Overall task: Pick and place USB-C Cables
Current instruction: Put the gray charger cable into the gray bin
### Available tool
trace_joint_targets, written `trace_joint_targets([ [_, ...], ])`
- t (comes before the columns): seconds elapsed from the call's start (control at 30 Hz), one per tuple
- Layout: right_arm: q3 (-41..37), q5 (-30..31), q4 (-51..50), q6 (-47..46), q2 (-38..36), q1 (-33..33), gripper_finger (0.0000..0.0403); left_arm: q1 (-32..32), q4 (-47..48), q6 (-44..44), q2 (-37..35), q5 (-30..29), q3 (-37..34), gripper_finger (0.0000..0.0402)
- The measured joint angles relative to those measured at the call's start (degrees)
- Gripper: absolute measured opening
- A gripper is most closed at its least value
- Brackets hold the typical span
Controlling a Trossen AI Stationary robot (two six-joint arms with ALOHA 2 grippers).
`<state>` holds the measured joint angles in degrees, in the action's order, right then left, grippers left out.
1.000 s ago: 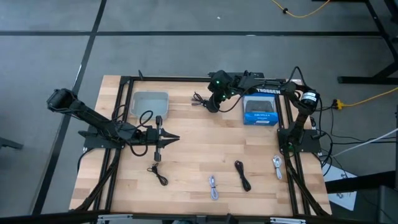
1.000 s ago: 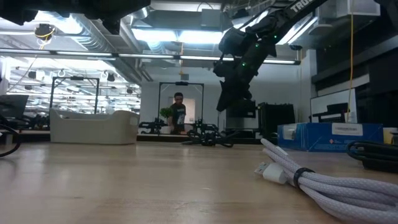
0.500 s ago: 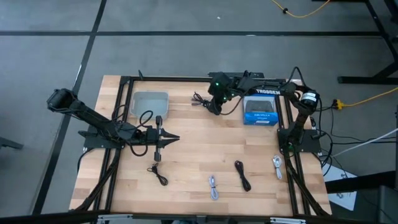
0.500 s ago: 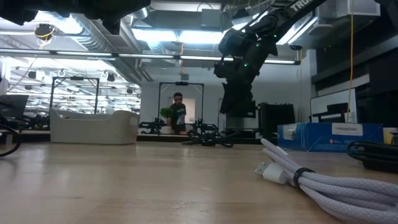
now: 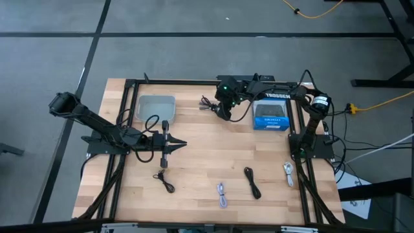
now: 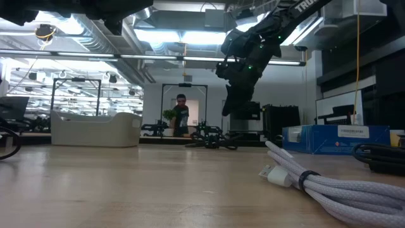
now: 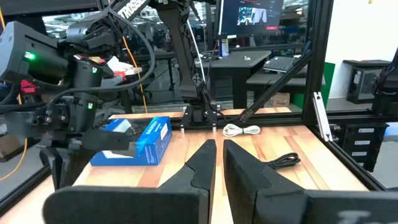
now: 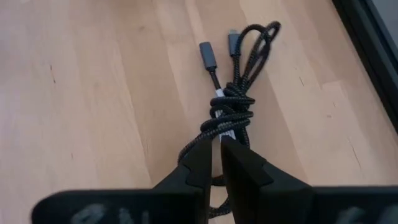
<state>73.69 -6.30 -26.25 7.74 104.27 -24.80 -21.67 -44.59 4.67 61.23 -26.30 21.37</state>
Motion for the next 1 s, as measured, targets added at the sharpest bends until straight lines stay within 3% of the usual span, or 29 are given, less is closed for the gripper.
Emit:
trace_joint_targets([
  [0.2,0.00,-6.04,-0.51,0.31,0.37,1.56,0.0043,0.01,-0.01,-0.01,0.00,0.00,-0.02,0.0025],
  [0.5,0.00,-9.41,-7.30,-5.49,0.12,9.65,0.0043,0.01,0.01,0.01,-0.01,0.00,-0.02,0.0025],
  [0.67,0.00,-7.00,-13.75,-11.69,0.11,15.33,0.0043,0.00,0.00,-0.01,0.00,0.00,-0.02,0.0025],
  [0.9,0.00,-2.38,-10.64,-18.24,0.11,25.93,0.0043,0.00,0.01,0.00,0.00,0.01,-0.02,0.0025],
  [1.0,0.00,2.47,-11.01,-20.85,0.11,30.44,0.0043,0.00,0.00,0.00,0.00,0.00,-0.02,0.0025],
])
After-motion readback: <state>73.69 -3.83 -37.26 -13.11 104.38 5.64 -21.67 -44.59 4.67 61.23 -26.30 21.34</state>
